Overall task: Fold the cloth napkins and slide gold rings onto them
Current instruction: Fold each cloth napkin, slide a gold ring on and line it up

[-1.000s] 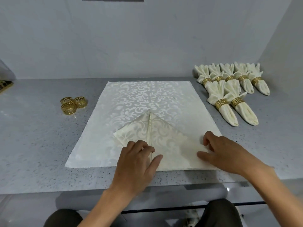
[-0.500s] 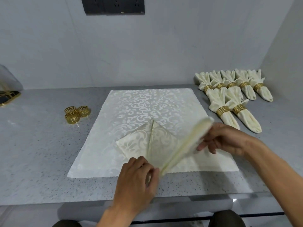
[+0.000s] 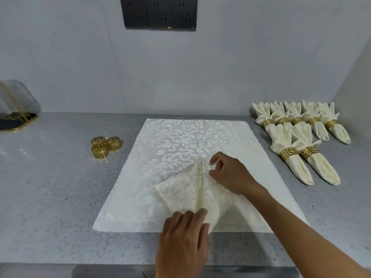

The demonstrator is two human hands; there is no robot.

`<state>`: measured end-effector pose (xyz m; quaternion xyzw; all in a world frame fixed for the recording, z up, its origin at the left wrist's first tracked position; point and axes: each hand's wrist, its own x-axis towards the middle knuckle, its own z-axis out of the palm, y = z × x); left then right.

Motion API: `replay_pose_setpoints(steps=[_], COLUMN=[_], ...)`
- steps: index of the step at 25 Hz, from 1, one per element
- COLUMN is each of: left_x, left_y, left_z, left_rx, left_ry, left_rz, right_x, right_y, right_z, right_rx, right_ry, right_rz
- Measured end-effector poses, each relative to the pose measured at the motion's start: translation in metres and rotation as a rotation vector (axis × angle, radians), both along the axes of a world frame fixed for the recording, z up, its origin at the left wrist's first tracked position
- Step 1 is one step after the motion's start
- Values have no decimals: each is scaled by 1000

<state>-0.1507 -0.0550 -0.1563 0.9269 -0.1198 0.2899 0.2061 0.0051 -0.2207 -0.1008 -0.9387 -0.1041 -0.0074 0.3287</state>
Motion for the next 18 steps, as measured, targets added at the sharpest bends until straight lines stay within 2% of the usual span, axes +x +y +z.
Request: replay_pose_setpoints(steps=[3, 5, 8, 11, 13, 16, 18], left_x=[-1, -1, -2, -1, -3, 10, 36], left_y=[0, -1, -1, 0, 1, 22, 48], left_z=[-3, -4, -3, 0, 9, 33, 45], left_rx=[20, 24, 18, -14, -104, -253, -228], left_ry=[-28, -42, -8, 93, 141, 118, 180], left_rz=[-8, 4, -13, -43, -67, -43, 35], right_x=[2, 1, -1, 4, 0, -45, -92], right_y=[6, 8, 11, 14, 12, 1, -8], right_z=[-9, -18, -29, -23, -12, 2, 2], right_rx=[-177, -289, -463, -529, -496, -198, -68], right_ry=[-183, -232, -220, -126, -160, -406, -421], right_rz=[75, 81, 73, 99, 55, -139, -134])
